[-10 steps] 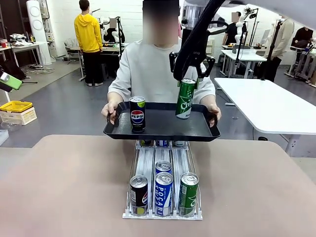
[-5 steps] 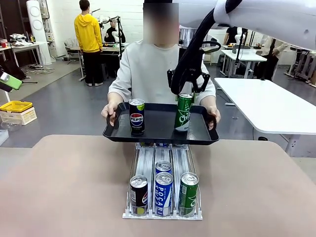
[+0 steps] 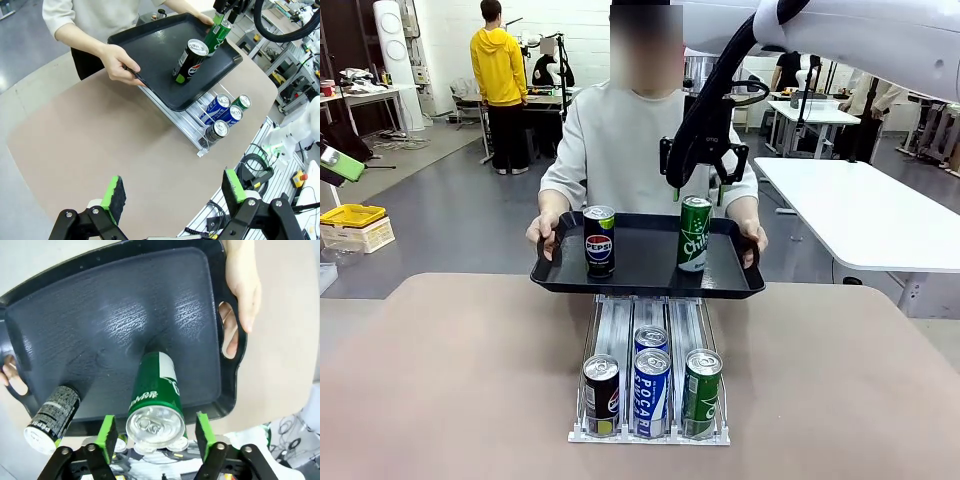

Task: Retrieve and hand over the desired beverage to the person.
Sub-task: Place the picked can on the Handle tray extended by the person.

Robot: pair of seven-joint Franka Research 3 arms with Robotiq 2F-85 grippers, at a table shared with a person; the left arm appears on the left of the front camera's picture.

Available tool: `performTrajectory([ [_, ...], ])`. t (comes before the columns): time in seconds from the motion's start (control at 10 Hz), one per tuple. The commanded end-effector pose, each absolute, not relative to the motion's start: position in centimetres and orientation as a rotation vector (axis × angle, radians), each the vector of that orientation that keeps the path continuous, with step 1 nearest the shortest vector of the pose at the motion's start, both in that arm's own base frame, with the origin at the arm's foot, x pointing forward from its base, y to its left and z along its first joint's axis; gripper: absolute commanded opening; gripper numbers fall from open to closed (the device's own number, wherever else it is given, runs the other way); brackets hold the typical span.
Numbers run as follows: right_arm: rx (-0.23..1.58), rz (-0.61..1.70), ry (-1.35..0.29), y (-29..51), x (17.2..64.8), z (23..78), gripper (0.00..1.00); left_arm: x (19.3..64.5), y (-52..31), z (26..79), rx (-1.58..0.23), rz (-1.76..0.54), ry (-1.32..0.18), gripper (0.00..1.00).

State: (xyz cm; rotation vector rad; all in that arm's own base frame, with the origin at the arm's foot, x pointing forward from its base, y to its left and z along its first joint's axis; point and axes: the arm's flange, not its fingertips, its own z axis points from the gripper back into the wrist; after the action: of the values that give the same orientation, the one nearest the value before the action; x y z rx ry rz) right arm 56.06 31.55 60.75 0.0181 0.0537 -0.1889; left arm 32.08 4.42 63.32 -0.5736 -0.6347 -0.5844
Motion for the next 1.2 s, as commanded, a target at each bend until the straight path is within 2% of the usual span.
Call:
performTrajectory([
  [0.0, 0.016, -0.167, 0.068, 31.8, 56.9, 61.5, 1.00, 32.0, 4.4, 63.5, -0.579, -0.587, -0.625, 1.00],
  [0.5, 0.020, -0.162, 0.066, 31.1, 56.2, 62.6, 1.00, 32.0, 4.4, 63.5, -0.579, -0.587, -0.625, 1.00],
  [0.8, 0.126, -0.155, -0.019, 25.9, 48.5, 70.6, 1.00, 32.0, 4.4, 63.5, -0.579, -0.587, -0.625, 1.00],
  [1.1, 0.197, -0.092, -0.015, 17.9, 39.3, 72.7, 1.00, 32.0, 4.4, 63.5, -0.579, -0.587, -0.625, 1.00],
])
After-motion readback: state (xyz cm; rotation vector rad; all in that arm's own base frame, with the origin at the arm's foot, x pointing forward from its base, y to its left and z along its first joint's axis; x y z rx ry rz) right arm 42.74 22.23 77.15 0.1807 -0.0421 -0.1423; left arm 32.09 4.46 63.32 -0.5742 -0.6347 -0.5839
